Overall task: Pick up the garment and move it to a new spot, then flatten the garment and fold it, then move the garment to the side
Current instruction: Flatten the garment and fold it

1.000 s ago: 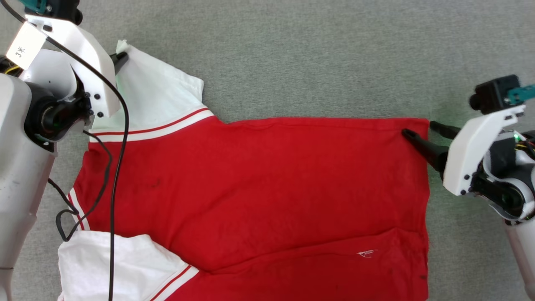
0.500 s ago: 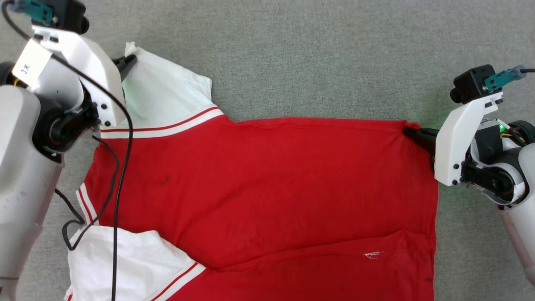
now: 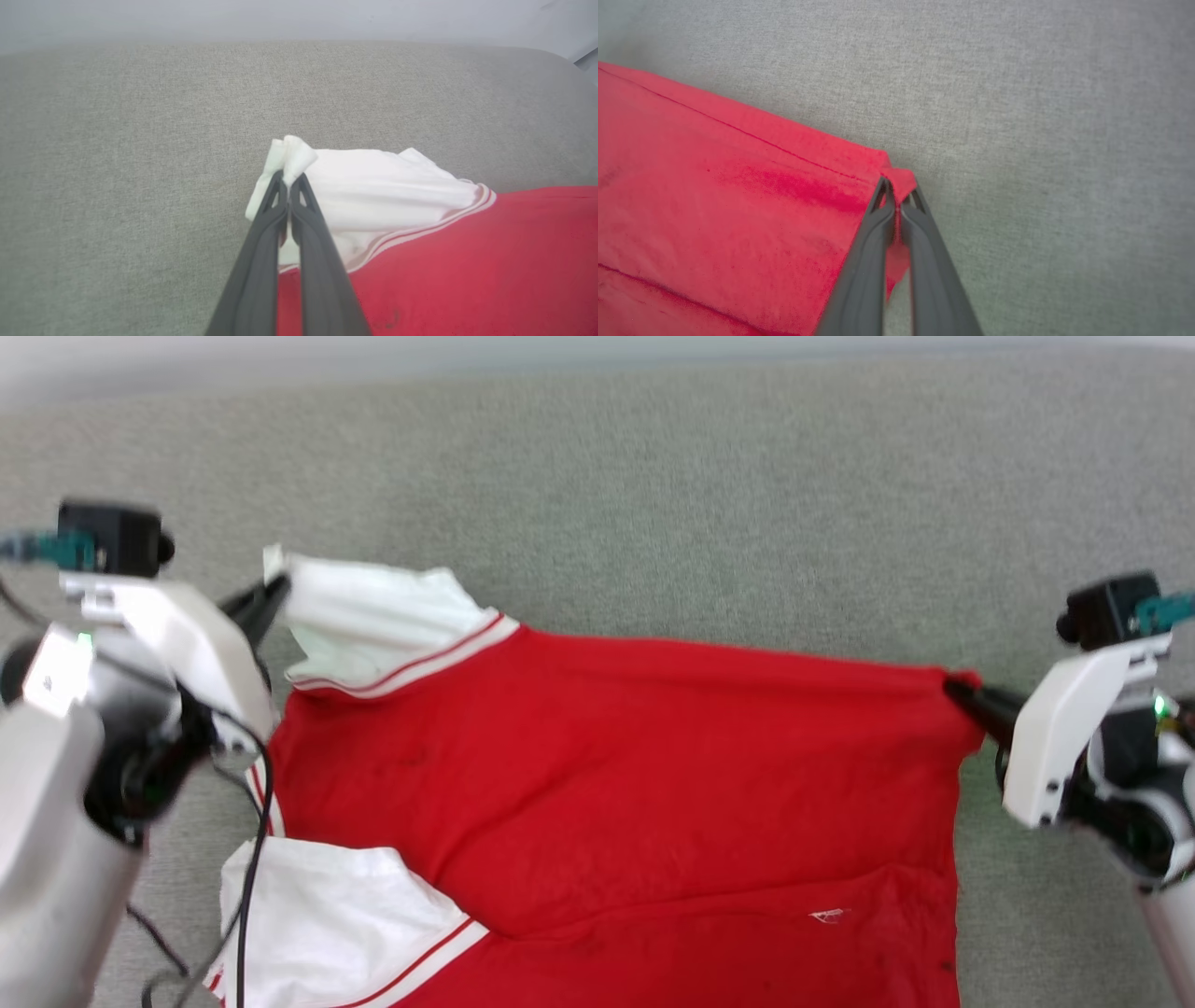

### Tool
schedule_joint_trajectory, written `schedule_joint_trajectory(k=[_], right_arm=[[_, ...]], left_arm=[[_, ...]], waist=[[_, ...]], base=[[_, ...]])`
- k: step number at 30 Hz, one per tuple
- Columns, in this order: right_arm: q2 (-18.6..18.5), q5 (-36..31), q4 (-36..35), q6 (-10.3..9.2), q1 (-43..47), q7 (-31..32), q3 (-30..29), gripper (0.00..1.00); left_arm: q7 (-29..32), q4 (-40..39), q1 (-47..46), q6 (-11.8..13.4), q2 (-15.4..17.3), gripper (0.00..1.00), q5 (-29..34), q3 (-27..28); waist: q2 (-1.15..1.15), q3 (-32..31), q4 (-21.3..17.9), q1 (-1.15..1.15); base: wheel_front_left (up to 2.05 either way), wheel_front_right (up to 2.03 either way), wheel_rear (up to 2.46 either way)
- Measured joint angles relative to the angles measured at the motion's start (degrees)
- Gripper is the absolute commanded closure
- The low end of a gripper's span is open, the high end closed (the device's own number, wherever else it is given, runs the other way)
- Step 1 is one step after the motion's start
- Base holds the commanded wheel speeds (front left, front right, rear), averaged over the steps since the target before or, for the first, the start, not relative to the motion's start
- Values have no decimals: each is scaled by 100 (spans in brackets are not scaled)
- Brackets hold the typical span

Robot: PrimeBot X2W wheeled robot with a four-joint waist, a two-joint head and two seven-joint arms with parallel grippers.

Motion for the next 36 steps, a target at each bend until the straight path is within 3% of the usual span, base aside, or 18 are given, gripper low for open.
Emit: schedule_joint_trajectory(k=[14,24,30,31,32,33,34,35,36], right_arm=[[573,-289,-593,-1,1794,-144,-704,100],[1051,-466,-777,-1,2784,-176,-1157,100],[1290,-536,-637,0,3166,-315,-1236,100],[1332,-537,-626,-1,3198,-375,-1226,78],[1356,-548,-613,-1,3214,-437,-1202,4],[1379,-565,-605,-1,3218,-519,-1193,0],[1400,-572,-610,-1,3234,-616,-1184,0],[1414,-610,-628,-1,3245,-717,-1168,0],[1428,-639,-664,-1,3249,-857,-1179,0]], left_arm=[[-777,-1079,2727,738,-3,100,-537,327],[-939,-1196,3904,958,-253,100,-989,392],[-1046,-936,4150,934,-403,100,-1026,296],[-1056,-881,4158,911,-439,100,-1026,263],[-1099,-836,4158,873,-477,100,-1020,235],[-1152,-787,4157,859,-506,93,-979,209],[-1204,-740,4154,850,-550,79,-956,200],[-1232,-701,4149,824,-579,56,-932,171],[-1296,-688,4138,813,-588,0,-861,143]], waist=[[0,-738,233,0],[0,-1003,239,0],[0,-1131,241,0],[0,-1156,236,-1],[0,-1182,228,-1],[0,-1210,220,0],[0,-1243,213,0],[0,-1279,206,-1],[0,-1315,199,-1]], base=[[0,0,0],[0,0,0],[0,0,0],[0,0,0],[0,0,0],[0,0,0],[0,0,0],[0,0,0],[0,0,0]])
